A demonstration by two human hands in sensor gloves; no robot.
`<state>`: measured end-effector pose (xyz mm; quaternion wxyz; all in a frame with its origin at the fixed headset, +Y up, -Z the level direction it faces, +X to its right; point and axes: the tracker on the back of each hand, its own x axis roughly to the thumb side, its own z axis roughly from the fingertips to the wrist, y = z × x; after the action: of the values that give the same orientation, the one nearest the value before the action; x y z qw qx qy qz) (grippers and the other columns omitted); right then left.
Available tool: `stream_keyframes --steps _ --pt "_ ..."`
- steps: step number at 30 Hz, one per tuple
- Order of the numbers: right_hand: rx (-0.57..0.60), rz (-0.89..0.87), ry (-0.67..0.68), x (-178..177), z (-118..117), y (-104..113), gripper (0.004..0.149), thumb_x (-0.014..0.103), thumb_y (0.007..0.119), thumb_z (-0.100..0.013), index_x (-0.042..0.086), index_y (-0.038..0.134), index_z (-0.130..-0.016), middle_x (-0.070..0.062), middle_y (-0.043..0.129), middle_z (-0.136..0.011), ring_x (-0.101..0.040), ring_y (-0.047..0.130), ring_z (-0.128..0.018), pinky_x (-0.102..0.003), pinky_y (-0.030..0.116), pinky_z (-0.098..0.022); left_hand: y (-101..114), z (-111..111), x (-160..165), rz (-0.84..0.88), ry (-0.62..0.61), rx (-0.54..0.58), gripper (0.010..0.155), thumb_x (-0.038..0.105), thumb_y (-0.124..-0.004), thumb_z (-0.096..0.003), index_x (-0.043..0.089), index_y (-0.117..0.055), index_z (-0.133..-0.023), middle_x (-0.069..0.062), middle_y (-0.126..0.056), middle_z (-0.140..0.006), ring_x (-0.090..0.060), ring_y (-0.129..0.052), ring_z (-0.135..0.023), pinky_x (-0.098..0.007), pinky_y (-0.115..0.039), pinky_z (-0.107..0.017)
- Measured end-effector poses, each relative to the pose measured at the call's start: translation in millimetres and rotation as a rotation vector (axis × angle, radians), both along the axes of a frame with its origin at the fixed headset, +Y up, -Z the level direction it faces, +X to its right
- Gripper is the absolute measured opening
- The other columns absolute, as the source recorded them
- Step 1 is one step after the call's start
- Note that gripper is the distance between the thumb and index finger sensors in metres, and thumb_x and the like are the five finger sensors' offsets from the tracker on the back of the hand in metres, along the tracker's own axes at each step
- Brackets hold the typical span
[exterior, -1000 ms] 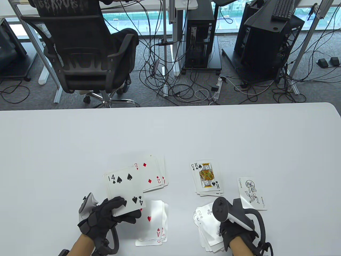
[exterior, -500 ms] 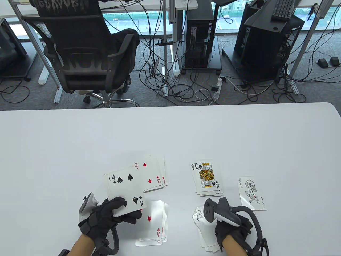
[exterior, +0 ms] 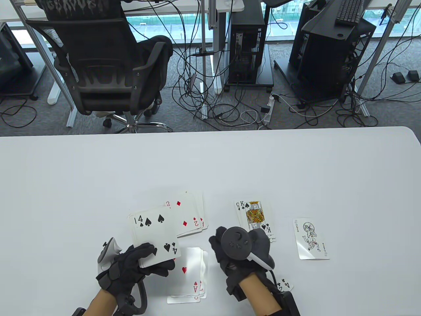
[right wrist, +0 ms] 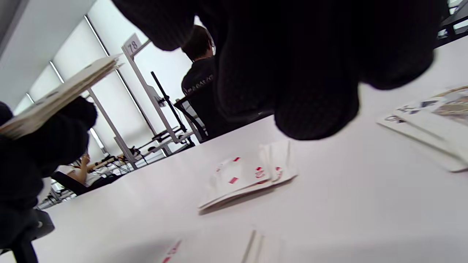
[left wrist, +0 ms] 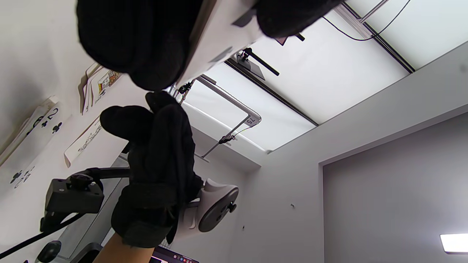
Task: Playing card suit sorting
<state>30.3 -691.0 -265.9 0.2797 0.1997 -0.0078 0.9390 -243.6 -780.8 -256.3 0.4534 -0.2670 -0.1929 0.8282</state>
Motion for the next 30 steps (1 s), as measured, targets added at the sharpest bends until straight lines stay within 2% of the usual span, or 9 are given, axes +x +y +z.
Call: stream_keyframes --steps 4,7,11,14,18,21,24,26,30 --pt "0.082 -0.112 0.049 -28 0 -8 0.053 0.029 0.062 -0.057 -0.016 0.066 -0.086 -0.017 0.093 -0.051 -0.04 0.095 -0.041 -0.058 0.079 -0.039 0 0 0 0.001 0.0 -0.001 0.05 0.024 -0.067 -0.0692 0.015 -0.04 -0.11 -0.021 -0.061 -0.102 -0.04 -0.089 -0.077 -0.046 -0.08 -0.054" --pt "0.101 -0.28 0.062 -43 0 -16 0.057 0.033 0.059 -0.058 -0.017 0.063 -0.087 -0.018 0.092 -0.054 -0.041 0.094 -0.044 -0.059 0.078 -0.041 0 0 0 0.002 0.0 0.001 0.05 0.024 -0.067 -0.0692 0.015 -0.04 -0.109 -0.021 -0.061 -0.102 -0.04 -0.089 -0.077 -0.046 -0.08 -0.054" --pt "0.041 -0.522 0.07 -55 4 -26 0.068 0.042 0.061 -0.058 -0.019 0.057 -0.089 -0.02 0.088 -0.06 -0.043 0.091 -0.05 -0.061 0.075 -0.044 0 0 -1 -0.002 0.003 0.005 0.05 0.024 -0.067 -0.0692 0.015 -0.04 -0.109 -0.02 -0.061 -0.102 -0.04 -0.089 -0.077 -0.046 -0.08 -0.054" --pt "0.044 -0.503 0.067 -58 8 -31 0.077 0.048 0.068 -0.055 -0.017 0.049 -0.092 -0.021 0.082 -0.067 -0.046 0.086 -0.056 -0.063 0.073 -0.046 0 -1 -2 0.002 0.014 -0.001 0.05 0.024 -0.068 -0.0691 0.015 -0.04 -0.11 -0.02 -0.061 -0.102 -0.04 -0.089 -0.077 -0.046 -0.08 -0.054" --pt "0.105 -0.4 0.067 -63 13 -32 0.082 0.048 0.073 -0.051 -0.016 0.044 -0.093 -0.019 0.077 -0.069 -0.045 0.084 -0.06 -0.063 0.073 -0.047 -1 -1 0 -0.008 -0.007 0.003 0.05 0.024 -0.068 -0.069 0.015 -0.04 -0.11 -0.02 -0.061 -0.102 -0.04 -0.089 -0.077 -0.046 -0.08 -0.054" --pt "0.129 -0.395 0.037 -64 16 -32 0.075 0.043 0.076 -0.051 -0.014 0.048 -0.09 -0.016 0.079 -0.064 -0.041 0.086 -0.057 -0.06 0.075 -0.046 -2 -1 -1 -0.025 -0.004 0.003 0.05 0.024 -0.068 -0.069 0.015 -0.04 -0.11 -0.021 -0.062 -0.101 -0.041 -0.088 -0.078 -0.047 -0.08 -0.054" --pt "0.116 -0.438 0.007 -61 14 -31 0.056 0.037 0.076 -0.051 -0.008 0.062 -0.082 -0.009 0.086 -0.052 -0.032 0.094 -0.045 -0.053 0.082 -0.039 -2 -1 -1 -0.036 -0.007 0.007 0.049 0.024 -0.069 -0.0685 0.016 -0.042 -0.109 -0.023 -0.065 -0.097 -0.041 -0.089 -0.077 -0.047 -0.08 -0.054" --pt "0.083 -0.514 -0.007 -56 12 -33 0.046 0.032 0.072 -0.054 -0.006 0.067 -0.079 -0.008 0.089 -0.048 -0.031 0.096 -0.042 -0.052 0.083 -0.037 -1 -1 0 -0.034 -0.024 0.018 0.049 0.024 -0.069 -0.0681 0.015 -0.043 -0.109 -0.024 -0.066 -0.096 -0.041 -0.089 -0.076 -0.047 -0.08 -0.053" --pt "0.016 -0.565 -0.018 -50 9 -37 0.039 0.025 0.067 -0.055 -0.007 0.071 -0.077 -0.011 0.092 -0.047 -0.034 0.096 -0.041 -0.054 0.083 -0.037 -2 -2 -1 -0.053 -0.027 0.019 0.051 0.025 -0.069 -0.0671 0.015 -0.043 -0.109 -0.024 -0.065 -0.097 -0.042 -0.089 -0.076 -0.048 -0.08 -0.053"
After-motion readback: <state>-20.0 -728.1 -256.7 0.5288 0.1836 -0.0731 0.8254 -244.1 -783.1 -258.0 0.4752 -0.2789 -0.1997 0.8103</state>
